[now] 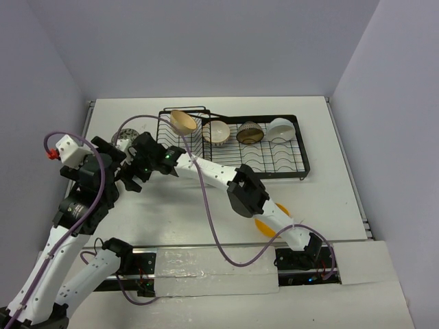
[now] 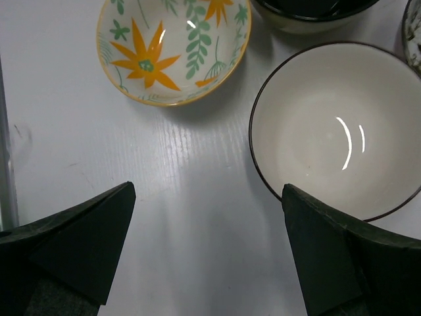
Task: Load the bowls into the dish rack
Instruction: Pick up the bowl from the corner of the board.
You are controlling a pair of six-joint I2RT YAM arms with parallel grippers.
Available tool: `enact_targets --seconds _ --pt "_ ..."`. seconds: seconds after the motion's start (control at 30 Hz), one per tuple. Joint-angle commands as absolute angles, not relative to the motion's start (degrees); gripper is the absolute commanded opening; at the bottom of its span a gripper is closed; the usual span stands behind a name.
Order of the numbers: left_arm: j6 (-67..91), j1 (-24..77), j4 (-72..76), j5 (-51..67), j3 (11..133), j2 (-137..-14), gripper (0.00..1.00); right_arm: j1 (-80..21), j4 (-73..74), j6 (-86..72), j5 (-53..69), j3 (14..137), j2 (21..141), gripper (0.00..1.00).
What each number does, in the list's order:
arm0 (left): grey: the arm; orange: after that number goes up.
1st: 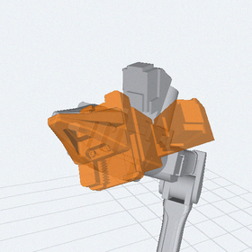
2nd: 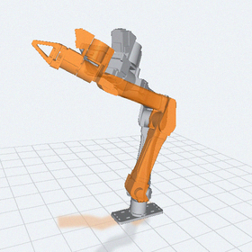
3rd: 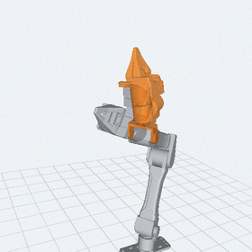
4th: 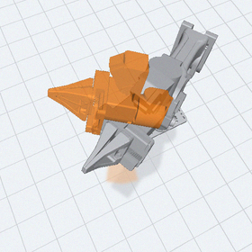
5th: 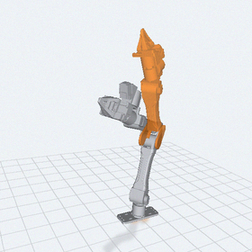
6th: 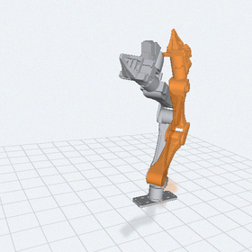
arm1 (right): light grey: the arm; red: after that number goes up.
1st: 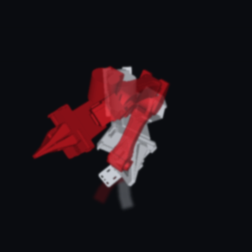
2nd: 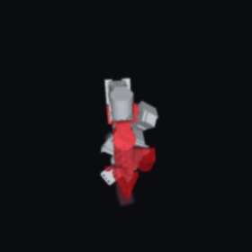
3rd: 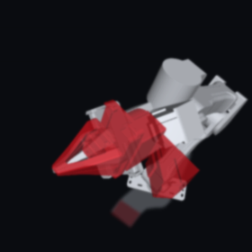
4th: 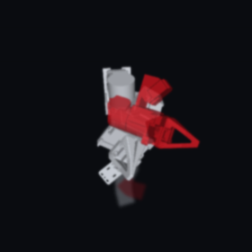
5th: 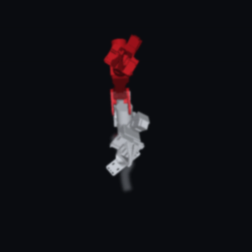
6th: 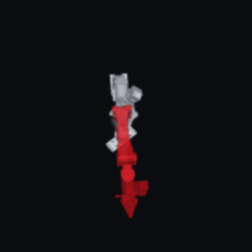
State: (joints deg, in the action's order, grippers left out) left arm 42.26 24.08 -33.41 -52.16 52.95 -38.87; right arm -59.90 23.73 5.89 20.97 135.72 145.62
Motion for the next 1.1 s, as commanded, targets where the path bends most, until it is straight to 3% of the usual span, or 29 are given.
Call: enact_targets --seconds 0.0,0.53,1.07 --pt "40.7 24.2 -31.1 -50.8 53.1 -39.1 0.9 -60.4 22.4 6.3 19.7 133.7 145.3 1.0" --pt "39.1 24.2 -30.1 -48.9 52.8 -40.1 0.9 -60.6 21.2 6.1 20.8 132.7 143.6 1.0" --pt "37.9 24.2 -29.3 -45.4 52.8 -41.5 0.89 -62.1 17.5 10.7 9.2 135.1 148.5 0.98"
